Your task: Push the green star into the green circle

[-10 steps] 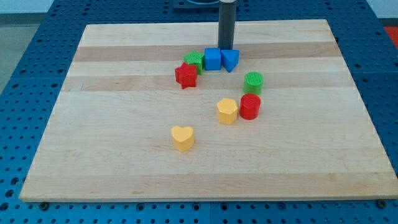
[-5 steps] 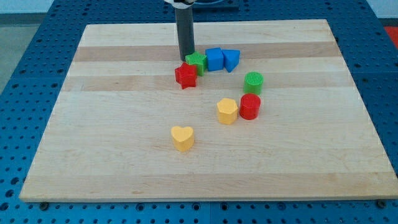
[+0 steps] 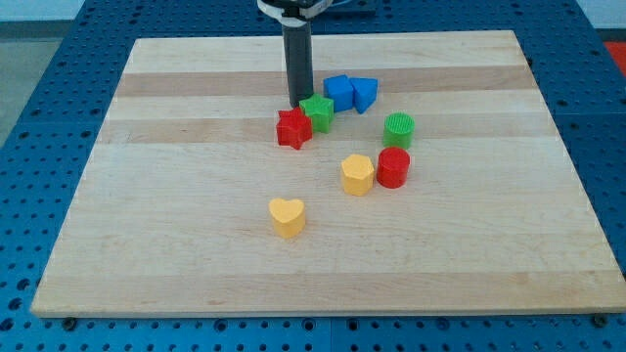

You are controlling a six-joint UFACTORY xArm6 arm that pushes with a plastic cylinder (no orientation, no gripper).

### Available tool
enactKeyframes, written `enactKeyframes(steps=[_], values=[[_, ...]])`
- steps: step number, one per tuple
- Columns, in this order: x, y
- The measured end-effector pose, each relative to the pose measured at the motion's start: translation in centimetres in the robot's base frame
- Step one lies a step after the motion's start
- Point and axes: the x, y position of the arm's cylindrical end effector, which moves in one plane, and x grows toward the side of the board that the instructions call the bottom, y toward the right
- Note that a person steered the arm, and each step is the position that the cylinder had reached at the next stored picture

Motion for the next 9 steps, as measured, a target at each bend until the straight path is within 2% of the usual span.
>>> enactKeyframes(steps=[2, 6, 7, 9], values=[[2.0, 2.8], [12.2, 2.0], [12.6, 2.6], [9.7, 6.1]])
